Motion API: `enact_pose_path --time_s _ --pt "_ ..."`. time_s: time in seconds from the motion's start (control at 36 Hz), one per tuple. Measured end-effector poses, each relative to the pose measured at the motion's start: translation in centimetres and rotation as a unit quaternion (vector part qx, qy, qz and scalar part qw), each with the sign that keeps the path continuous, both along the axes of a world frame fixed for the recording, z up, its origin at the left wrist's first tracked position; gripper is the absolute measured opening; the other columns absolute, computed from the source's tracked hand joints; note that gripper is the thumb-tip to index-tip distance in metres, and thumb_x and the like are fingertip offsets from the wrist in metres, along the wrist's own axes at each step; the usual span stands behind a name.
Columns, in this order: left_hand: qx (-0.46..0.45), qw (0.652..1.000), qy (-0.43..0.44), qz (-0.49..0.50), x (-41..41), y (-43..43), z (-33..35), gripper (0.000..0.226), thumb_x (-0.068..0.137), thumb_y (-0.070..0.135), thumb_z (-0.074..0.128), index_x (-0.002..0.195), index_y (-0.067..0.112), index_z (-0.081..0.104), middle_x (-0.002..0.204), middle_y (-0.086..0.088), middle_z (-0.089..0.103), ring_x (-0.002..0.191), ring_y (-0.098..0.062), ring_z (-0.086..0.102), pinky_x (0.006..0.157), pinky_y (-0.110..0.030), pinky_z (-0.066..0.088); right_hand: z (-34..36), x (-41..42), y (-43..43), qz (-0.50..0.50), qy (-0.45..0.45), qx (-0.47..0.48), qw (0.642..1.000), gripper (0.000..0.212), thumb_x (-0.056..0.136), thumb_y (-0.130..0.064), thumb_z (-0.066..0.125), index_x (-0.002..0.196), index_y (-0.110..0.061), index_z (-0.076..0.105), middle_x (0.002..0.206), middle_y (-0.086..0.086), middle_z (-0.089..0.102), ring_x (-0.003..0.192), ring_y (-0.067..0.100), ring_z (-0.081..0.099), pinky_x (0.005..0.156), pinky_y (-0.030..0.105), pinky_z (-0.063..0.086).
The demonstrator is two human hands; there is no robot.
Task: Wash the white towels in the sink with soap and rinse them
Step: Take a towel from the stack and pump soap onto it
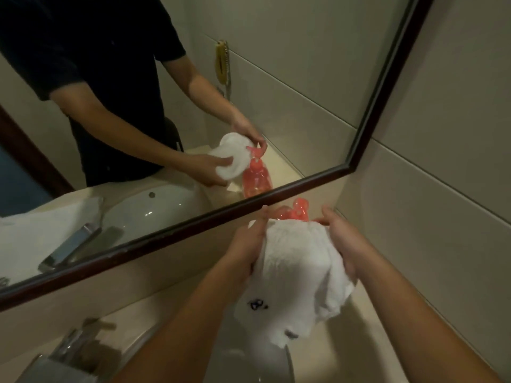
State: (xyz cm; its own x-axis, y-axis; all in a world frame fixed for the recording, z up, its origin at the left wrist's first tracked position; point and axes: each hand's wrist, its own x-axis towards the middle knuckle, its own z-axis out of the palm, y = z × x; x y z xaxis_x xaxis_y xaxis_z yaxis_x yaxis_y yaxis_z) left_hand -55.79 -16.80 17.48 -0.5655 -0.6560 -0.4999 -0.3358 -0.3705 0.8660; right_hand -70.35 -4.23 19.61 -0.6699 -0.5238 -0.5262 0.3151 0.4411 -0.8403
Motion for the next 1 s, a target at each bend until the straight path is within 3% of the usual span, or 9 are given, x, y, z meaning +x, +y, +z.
enact_pose_path --time_s 0.08,0.22,0.31,0.44,0.56,0.64,0.72,0.86,1.0 --pt "0.001 1.0 0.005 -0.011 -1.4 0.0 0.1 0.067 0.093 0.078 0.053 0.115 0.021 0.078 0.105 -0.003 0.081 0.1 -0.024 0.076 0.085 -0.037 0.06 1.1 -1.8 -0.5 0.066 0.038 0.027 0.997 0.059 0.103 -0.066 0.051 0.109 -0.014 0.079 0.096 0.008 0.082 0.093 0.027 0.078 0.093 0.042 0.059" --pt "-0.002 1.0 -0.001 0.001 -2.4 0.0 -0.7 0.065 0.094 0.079 0.051 0.116 0.024 0.078 0.103 0.001 0.081 0.098 -0.022 0.076 0.082 -0.035 0.059 2.1 -3.6 -2.4 0.166 0.101 0.052 0.98 0.049 0.093 -0.07 0.064 0.103 -0.027 0.085 0.102 0.001 0.082 0.096 0.023 0.08 0.098 0.046 0.06" --pt "-0.015 1.0 -0.016 0.015 -2.3 -0.2 -1.4 0.065 0.093 0.081 0.051 0.113 0.024 0.078 0.106 0.001 0.08 0.1 -0.022 0.074 0.095 -0.041 0.059 2.4 -4.0 -3.0 0.198 0.104 0.053 0.973 0.053 0.09 -0.072 0.066 0.106 -0.024 0.084 0.102 0.002 0.083 0.095 0.025 0.08 0.1 0.049 0.06" --pt "-0.028 0.999 -0.001 0.016 -2.3 0.2 -1.7 0.065 0.094 0.079 0.051 0.11 0.023 0.079 0.1 0.003 0.082 0.098 -0.021 0.077 0.094 -0.042 0.062 1.6 -4.1 -2.8 0.225 0.129 0.054 0.964 0.071 0.069 -0.09 0.064 0.099 -0.029 0.085 0.099 0.0 0.082 0.094 0.026 0.08 0.099 0.052 0.06" --pt "-0.025 0.999 0.008 0.035 -2.5 0.4 -1.7 0.064 0.093 0.08 0.053 0.109 0.024 0.08 0.099 0.003 0.082 0.099 -0.023 0.077 0.095 -0.046 0.062 1.7 -3.8 -2.7 0.217 0.164 0.062 0.96 0.057 0.083 -0.081 0.065 0.087 -0.028 0.085 0.089 0.0 0.082 0.088 0.028 0.079 0.096 0.052 0.061" --pt "-0.028 0.998 0.015 0.049 -2.6 0.6 -1.5 0.057 0.098 0.073 0.052 0.105 0.023 0.08 0.094 0.003 0.082 0.095 -0.021 0.077 0.081 -0.036 0.062 1.9 -3.8 -2.8 0.195 0.173 0.055 0.964 0.056 0.085 -0.073 0.071 0.082 -0.019 0.082 0.084 0.005 0.081 0.085 0.032 0.078 0.085 0.047 0.061" --pt "-0.026 0.998 0.03 0.046 -2.7 0.7 -1.5 0.058 0.099 0.071 0.051 0.108 0.022 0.079 0.095 0.002 0.082 0.092 -0.019 0.078 0.073 -0.03 0.06 2.3 -3.6 -3.0 0.198 0.167 0.028 0.965 0.052 0.087 -0.067 0.073 0.079 -0.017 0.081 0.08 0.002 0.08 0.076 0.023 0.074 0.08 0.043 0.057" --pt "-0.023 0.998 0.041 0.038 -2.6 1.0 -1.1 0.062 0.092 0.077 0.047 0.105 0.025 0.079 0.091 0.005 0.082 0.082 -0.012 0.079 0.067 -0.027 0.06 2.5 -3.2 -3.1 0.211 0.138 -0.013 0.968 0.037 0.101 -0.04 0.069 0.074 -0.015 0.071 0.067 -0.016 0.075 0.06 -0.008 0.068 0.093 0.035 0.049" --pt "-0.015 0.998 0.044 0.039 -2.5 1.4 -1.0 0.056 0.101 0.07 0.043 0.103 0.028 0.079 0.085 0.009 0.081 0.082 -0.011 0.078 0.062 -0.022 0.057 2.5 -3.1 -3.0 0.217 0.165 0.009 0.962 0.04 0.099 -0.051 0.068 0.08 -0.016 0.075 0.071 -0.015 0.077 0.072 -0.002 0.072 0.096 0.037 0.051"
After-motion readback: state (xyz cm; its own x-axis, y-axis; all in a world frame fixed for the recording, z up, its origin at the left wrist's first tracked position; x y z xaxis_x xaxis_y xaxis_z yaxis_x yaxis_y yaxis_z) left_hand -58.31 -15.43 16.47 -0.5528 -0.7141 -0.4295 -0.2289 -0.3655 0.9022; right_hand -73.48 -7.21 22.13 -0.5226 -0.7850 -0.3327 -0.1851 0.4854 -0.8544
